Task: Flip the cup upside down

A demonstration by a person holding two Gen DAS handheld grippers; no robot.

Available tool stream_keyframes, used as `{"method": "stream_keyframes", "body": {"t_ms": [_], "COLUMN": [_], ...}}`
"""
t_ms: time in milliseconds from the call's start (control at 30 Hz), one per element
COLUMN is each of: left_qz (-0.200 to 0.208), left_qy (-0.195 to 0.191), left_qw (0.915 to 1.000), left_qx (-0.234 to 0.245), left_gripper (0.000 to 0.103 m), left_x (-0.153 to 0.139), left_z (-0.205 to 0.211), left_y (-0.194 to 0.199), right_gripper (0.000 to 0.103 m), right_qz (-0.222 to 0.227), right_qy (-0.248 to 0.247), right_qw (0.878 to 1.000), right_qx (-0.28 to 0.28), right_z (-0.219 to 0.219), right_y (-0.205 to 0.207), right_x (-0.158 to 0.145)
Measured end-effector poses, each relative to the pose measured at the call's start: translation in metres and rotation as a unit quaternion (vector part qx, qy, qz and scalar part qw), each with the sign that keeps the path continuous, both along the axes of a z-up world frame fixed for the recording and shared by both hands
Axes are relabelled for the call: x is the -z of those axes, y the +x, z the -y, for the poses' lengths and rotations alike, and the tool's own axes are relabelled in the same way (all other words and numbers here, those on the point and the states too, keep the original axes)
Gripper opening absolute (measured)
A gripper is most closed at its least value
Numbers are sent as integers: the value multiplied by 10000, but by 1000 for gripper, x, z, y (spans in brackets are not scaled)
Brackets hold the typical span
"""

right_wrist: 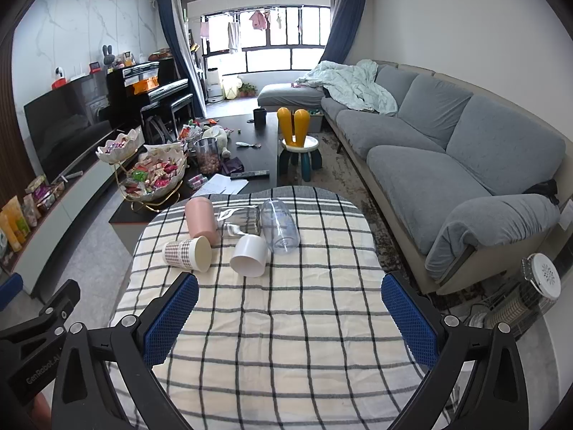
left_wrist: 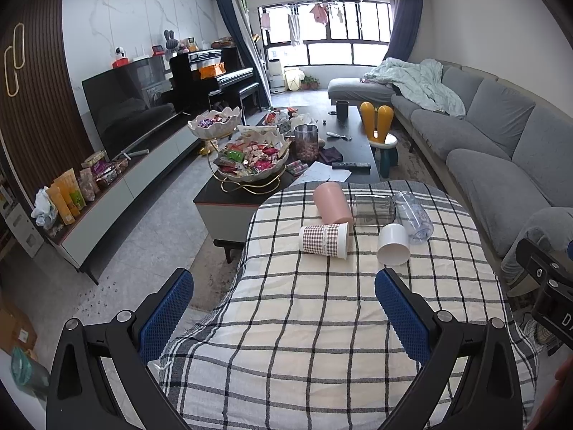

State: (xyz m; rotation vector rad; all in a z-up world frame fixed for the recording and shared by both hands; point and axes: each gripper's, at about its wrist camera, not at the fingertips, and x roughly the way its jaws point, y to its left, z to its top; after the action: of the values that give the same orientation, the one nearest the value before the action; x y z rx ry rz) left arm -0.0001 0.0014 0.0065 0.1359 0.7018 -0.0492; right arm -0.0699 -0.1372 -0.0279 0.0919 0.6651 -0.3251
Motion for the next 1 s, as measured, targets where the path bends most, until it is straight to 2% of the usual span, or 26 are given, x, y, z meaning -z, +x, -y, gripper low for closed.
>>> {"method": "stream_keyframes", "body": {"t_ms": [1000], "left_qz": [-45], "left_qy": [-25], "left_qw": [10000], "left_qx": [0], "left_gripper": [103], "left_x": [2], "left_z": [-3], "left_y": [-1], "right_gripper": [102], "right_qz": [4], "right_qy": [2], "right_qw": [10000], "right_qx": [6], "right_z": [0], "right_y": [0], "right_x": [0]}}
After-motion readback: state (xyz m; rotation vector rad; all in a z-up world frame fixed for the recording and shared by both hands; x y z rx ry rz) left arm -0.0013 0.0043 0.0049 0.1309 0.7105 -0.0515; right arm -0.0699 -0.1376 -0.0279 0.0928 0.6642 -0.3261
